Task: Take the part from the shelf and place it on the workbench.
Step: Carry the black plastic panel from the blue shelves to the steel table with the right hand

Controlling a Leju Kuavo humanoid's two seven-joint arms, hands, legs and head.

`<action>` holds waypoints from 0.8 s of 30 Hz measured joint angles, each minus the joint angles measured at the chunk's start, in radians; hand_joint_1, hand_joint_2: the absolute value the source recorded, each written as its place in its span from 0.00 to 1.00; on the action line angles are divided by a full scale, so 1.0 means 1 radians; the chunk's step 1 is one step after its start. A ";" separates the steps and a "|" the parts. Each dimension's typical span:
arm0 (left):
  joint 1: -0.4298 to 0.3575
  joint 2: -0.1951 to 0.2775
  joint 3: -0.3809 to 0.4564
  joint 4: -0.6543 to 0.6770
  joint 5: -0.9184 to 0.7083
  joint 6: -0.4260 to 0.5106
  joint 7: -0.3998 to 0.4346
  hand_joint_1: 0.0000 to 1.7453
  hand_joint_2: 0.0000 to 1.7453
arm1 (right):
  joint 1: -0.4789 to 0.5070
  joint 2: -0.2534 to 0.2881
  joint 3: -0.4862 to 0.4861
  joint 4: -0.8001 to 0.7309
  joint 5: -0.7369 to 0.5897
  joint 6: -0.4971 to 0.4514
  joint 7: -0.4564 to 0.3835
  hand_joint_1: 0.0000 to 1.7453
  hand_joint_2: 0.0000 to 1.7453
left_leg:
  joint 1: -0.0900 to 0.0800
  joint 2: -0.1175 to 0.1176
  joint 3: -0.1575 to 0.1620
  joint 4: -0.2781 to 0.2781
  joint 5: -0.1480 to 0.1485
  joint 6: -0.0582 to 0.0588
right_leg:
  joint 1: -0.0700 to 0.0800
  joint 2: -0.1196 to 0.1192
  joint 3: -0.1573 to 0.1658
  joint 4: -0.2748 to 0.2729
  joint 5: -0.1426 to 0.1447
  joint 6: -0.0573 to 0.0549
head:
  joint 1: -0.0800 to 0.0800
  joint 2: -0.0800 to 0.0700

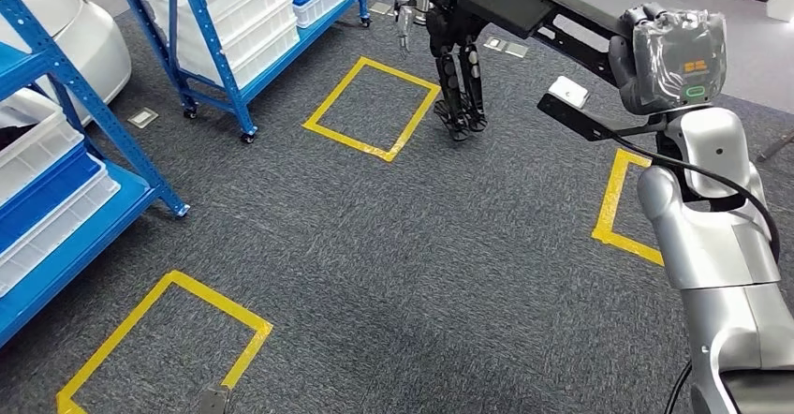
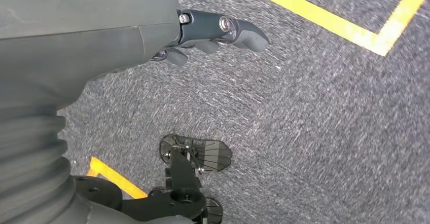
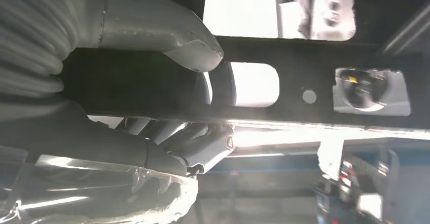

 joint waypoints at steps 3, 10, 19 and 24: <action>-0.001 0.000 0.000 0.000 0.000 0.000 0.000 0.00 1.00 | 0.003 0.000 0.000 0.003 0.001 0.000 0.001 1.00 1.00 | -0.005 0.038 0.000 0.003 -0.002 -0.004 | -0.002 -0.046 0.099 -0.174 0.057 0.021 | 0.002 0.000; -0.001 0.001 0.000 0.000 0.000 0.000 0.000 0.00 1.00 | 0.000 0.001 0.000 0.003 0.002 0.000 0.002 1.00 1.00 | -0.005 0.052 -0.015 0.049 -0.041 -0.034 | 0.001 -0.040 0.161 -0.300 0.106 -0.017 | -0.001 0.000; 0.006 0.003 0.000 0.000 0.000 0.001 0.001 0.00 1.00 | -0.001 0.015 0.000 0.009 0.005 0.001 0.003 1.00 1.00 | 0.004 -0.087 -0.035 0.111 -0.047 -0.018 | 0.007 0.089 0.158 -0.295 0.116 -0.032 | 0.000 0.000; 0.003 0.005 0.000 0.000 -0.001 0.000 0.000 0.00 1.00 | 0.000 0.011 -0.001 0.010 0.006 0.001 0.005 1.00 1.00 | 0.001 -0.089 0.008 0.019 -0.019 -0.003 | 0.002 0.124 0.136 -0.295 0.129 -0.007 | -0.002 0.000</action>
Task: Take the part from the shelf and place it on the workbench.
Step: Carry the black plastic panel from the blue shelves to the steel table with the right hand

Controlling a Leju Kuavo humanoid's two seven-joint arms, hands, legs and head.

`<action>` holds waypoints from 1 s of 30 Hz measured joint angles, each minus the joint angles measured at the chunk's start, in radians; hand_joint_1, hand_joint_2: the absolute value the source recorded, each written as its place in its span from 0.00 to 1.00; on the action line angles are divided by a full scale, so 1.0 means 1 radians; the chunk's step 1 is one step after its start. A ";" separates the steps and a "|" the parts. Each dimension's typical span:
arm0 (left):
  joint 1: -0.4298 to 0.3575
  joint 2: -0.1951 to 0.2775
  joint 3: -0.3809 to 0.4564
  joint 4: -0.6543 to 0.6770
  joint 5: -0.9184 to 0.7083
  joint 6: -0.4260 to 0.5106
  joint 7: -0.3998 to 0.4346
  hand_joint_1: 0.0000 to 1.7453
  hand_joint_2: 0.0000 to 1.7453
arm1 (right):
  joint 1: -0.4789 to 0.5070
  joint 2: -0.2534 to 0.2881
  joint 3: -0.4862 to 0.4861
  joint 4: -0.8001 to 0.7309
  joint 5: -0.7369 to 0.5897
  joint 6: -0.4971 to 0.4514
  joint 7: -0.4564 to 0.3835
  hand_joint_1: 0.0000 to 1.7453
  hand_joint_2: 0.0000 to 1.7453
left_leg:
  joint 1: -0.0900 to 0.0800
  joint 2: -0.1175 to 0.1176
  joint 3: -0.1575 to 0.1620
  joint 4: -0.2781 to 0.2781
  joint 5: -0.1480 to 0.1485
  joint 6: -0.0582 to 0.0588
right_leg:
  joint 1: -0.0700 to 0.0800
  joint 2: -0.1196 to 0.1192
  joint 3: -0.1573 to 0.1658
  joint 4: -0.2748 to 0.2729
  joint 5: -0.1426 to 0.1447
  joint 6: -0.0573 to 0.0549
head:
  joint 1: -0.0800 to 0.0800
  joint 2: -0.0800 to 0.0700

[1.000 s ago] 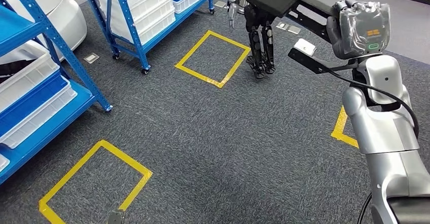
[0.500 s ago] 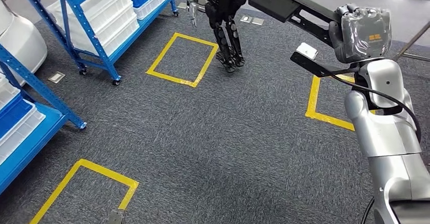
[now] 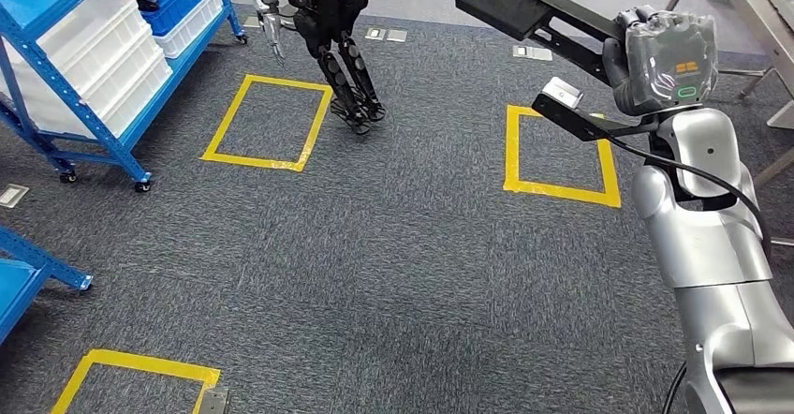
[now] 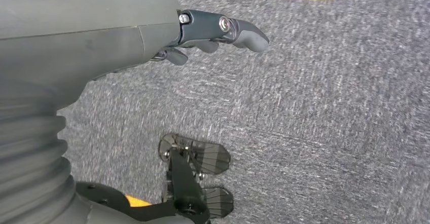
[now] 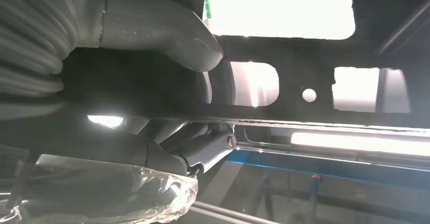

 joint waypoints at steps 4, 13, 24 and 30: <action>-0.002 -0.001 0.000 0.000 -0.002 -0.001 0.000 0.00 1.00 | -0.001 -0.008 -0.002 0.001 0.001 0.000 0.000 1.00 1.00 | -0.001 0.051 0.003 -0.025 0.018 0.014 | 0.004 -0.114 -0.095 0.186 -0.086 -0.005 | 0.006 0.000; -0.002 -0.001 0.000 0.000 -0.004 -0.006 0.001 0.00 1.00 | 0.008 -0.010 -0.002 0.002 0.002 0.000 0.002 1.00 1.00 | -0.014 0.168 -0.006 -0.011 0.008 -0.016 | 0.003 -0.199 0.033 -0.004 -0.036 0.021 | 0.002 0.000; 0.000 -0.001 0.000 0.000 -0.010 -0.007 0.001 0.00 1.00 | 0.015 -0.004 -0.001 -0.002 0.002 0.000 0.005 1.00 1.00 | 0.006 0.036 -0.093 0.208 -0.080 -0.025 | 0.002 -0.048 0.027 -0.001 -0.020 -0.022 | -0.002 0.000; -0.002 0.001 0.000 0.000 -0.018 -0.009 0.003 0.00 1.00 | 0.017 -0.004 -0.003 -0.002 0.003 0.003 0.008 1.00 1.00 | 0.002 -0.030 -0.002 0.005 -0.006 -0.002 | -0.006 0.017 0.004 -0.003 -0.003 0.005 | -0.003 0.000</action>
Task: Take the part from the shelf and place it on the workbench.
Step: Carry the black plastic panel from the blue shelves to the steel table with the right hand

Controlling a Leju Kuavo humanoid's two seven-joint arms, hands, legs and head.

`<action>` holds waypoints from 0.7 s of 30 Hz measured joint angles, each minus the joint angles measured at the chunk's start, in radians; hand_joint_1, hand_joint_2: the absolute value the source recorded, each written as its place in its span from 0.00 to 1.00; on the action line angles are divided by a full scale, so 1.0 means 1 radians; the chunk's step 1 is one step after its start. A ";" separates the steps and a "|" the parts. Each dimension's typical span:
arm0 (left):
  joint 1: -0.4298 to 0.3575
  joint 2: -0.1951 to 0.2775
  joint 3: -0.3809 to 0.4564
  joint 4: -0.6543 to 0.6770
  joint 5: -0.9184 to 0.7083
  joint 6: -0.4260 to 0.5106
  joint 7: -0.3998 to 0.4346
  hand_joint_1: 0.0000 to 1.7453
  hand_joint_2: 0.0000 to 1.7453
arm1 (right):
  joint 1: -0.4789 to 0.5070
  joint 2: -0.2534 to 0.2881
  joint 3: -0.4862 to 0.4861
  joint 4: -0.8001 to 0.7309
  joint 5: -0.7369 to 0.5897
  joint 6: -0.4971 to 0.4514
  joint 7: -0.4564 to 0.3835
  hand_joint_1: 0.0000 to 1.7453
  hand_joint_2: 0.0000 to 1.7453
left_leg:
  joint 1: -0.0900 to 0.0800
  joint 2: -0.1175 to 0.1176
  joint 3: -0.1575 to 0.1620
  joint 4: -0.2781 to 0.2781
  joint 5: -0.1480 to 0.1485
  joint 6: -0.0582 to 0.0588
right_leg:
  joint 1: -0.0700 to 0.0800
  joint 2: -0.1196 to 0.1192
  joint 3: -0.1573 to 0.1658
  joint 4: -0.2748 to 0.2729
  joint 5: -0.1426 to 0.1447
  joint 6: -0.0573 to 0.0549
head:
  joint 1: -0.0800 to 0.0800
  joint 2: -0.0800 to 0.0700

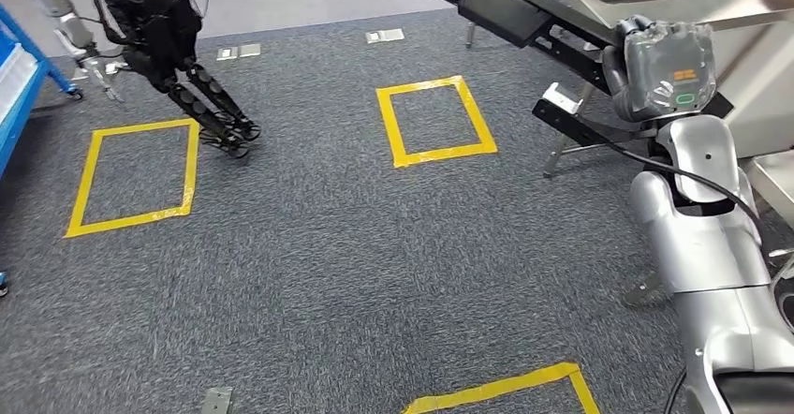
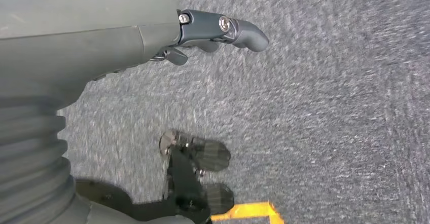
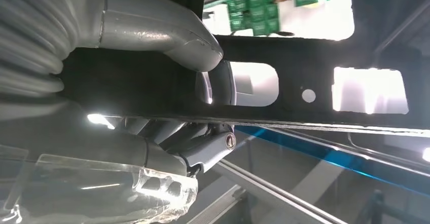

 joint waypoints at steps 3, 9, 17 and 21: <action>-0.003 -0.001 0.000 0.000 0.000 0.000 -0.001 0.00 1.00 | -0.002 -0.005 -0.003 0.000 0.003 0.000 0.001 1.00 1.00 | 0.003 0.044 0.009 -0.032 0.020 0.012 | 0.008 -0.086 -0.051 0.079 -0.038 -0.002 | 0.006 0.000; -0.002 -0.003 0.000 0.000 -0.001 -0.001 -0.001 0.00 1.00 | 0.008 -0.003 -0.006 -0.001 0.007 0.006 0.004 1.00 1.00 | -0.001 0.137 0.004 -0.033 0.021 0.010 | -0.006 -0.162 -0.092 0.195 -0.078 0.025 | 0.009 0.000; -0.005 -0.003 0.000 0.000 -0.002 0.000 -0.001 0.00 1.00 | 0.008 -0.004 -0.013 -0.007 0.008 0.011 0.004 1.00 1.00 | -0.003 0.173 -0.003 0.013 -0.023 -0.034 | -0.005 -0.187 0.022 -0.006 -0.018 0.000 | 0.005 0.000; 0.001 -0.003 0.000 0.000 -0.002 0.000 0.003 0.00 1.00 | 0.008 0.004 -0.013 -0.006 0.009 0.012 0.004 1.00 1.00 | 0.004 0.089 -0.110 0.259 -0.148 -0.040 | 0.000 -0.134 0.020 -0.005 -0.012 -0.023 | 0.003 0.000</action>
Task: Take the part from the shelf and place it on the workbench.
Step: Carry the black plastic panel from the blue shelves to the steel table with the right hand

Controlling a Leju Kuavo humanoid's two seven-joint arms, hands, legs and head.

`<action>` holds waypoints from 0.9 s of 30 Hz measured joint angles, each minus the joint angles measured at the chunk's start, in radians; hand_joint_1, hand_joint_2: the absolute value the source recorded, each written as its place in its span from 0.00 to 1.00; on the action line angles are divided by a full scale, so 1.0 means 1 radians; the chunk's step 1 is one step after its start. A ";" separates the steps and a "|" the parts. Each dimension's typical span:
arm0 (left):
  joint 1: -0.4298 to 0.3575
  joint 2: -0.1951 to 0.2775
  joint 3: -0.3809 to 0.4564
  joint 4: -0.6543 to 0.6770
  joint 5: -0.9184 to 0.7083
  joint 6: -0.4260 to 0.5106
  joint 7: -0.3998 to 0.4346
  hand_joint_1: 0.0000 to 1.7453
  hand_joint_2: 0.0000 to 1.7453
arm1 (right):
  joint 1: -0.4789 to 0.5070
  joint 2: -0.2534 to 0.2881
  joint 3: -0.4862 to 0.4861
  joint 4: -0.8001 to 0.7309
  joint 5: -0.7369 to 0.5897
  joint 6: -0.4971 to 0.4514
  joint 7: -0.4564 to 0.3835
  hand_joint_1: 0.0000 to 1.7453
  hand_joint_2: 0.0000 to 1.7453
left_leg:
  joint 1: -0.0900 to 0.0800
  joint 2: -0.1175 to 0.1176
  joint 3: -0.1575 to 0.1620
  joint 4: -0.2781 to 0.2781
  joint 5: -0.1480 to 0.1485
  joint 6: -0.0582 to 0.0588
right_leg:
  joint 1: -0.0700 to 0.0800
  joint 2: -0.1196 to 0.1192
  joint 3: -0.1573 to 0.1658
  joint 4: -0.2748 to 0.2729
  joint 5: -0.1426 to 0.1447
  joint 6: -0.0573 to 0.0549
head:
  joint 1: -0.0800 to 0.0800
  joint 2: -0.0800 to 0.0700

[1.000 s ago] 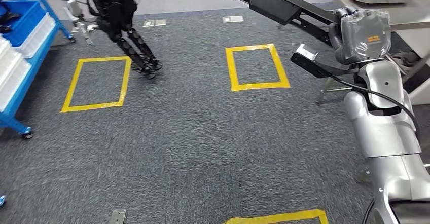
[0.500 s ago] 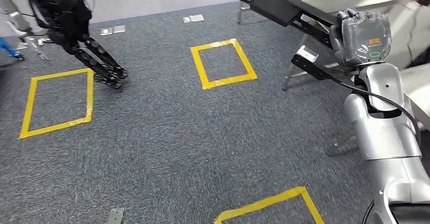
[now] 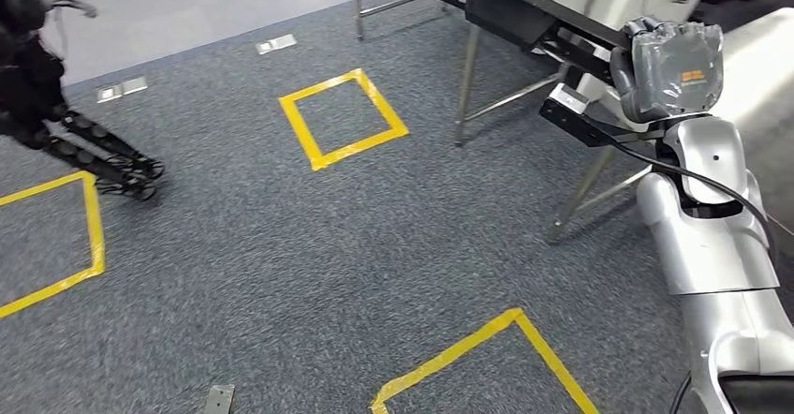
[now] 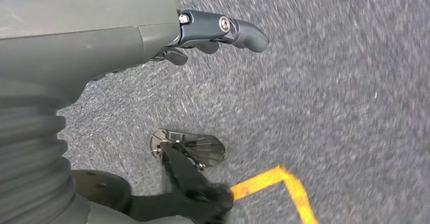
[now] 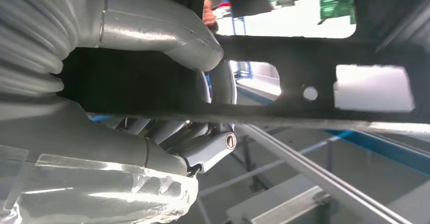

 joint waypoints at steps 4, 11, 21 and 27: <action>0.002 0.000 0.000 0.000 0.000 0.001 0.002 0.00 1.00 | 0.000 0.006 0.000 0.001 0.000 0.000 -0.001 1.00 1.00 | 0.002 -0.026 0.036 -0.088 0.083 0.010 | 0.005 0.060 -0.001 0.009 0.001 -0.001 | 0.000 0.000; -0.001 -0.002 0.000 0.000 0.001 0.002 0.001 0.00 1.00 | -0.004 0.000 -0.003 0.002 -0.001 0.000 -0.001 1.00 1.00 | 0.000 -0.041 0.105 -0.261 0.152 0.037 | 0.012 0.088 -0.042 0.030 0.006 0.025 | 0.003 0.000; 0.001 -0.005 0.000 0.000 0.000 0.001 0.001 0.00 1.00 | -0.004 -0.003 -0.003 0.007 -0.001 0.000 -0.002 1.00 1.00 | -0.007 0.084 0.102 -0.270 0.160 0.030 | 0.001 -0.095 -0.008 0.046 -0.031 0.056 | 0.013 0.000; 0.000 -0.005 0.000 0.000 0.000 0.001 0.000 0.00 1.00 | -0.009 -0.007 -0.003 0.007 -0.001 0.000 -0.003 1.00 1.00 | 0.000 0.066 0.088 -0.216 0.112 -0.005 | -0.004 -0.048 0.002 0.010 -0.013 0.011 | 0.006 0.000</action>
